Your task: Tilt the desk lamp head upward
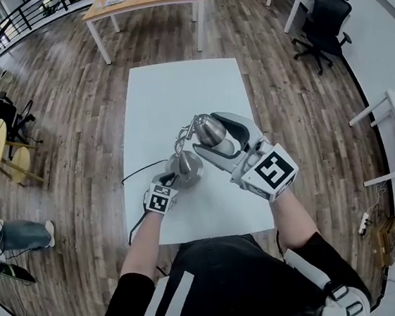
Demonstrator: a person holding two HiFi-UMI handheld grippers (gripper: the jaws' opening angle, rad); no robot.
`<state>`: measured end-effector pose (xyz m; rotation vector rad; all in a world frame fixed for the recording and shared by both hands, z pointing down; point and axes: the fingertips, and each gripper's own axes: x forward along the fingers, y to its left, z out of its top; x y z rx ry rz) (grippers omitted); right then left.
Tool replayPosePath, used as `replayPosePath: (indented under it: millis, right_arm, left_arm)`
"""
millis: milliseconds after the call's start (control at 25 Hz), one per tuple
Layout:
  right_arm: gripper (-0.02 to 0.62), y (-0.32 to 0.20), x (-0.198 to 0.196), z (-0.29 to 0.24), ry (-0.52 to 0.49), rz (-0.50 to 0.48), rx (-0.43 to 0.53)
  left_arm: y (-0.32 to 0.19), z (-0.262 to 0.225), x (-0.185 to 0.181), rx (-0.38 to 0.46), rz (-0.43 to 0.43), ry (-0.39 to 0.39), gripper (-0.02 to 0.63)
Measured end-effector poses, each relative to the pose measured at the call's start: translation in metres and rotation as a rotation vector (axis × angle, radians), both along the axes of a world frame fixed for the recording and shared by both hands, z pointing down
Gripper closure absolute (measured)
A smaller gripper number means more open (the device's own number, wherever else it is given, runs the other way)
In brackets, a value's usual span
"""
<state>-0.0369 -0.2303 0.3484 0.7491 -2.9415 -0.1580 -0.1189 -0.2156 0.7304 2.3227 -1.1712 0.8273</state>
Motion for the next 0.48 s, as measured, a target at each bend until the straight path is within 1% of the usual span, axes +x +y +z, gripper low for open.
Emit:
replayPosePath:
  millis: [120, 480]
  right_arm:
    - [0.295, 0.0007, -0.0051, -0.0035, -0.016, -0.016, -0.003]
    - [0.295, -0.0001, -0.0118, -0.0089, -0.016, -0.034, 0.008]
  left_arm:
    - [0.0002, 0.0003, 0.0012, 0.001, 0.002, 0.003, 0.546]
    - [0.0015, -0.0013, 0.0042, 0.000, 0.005, 0.005, 0.546]
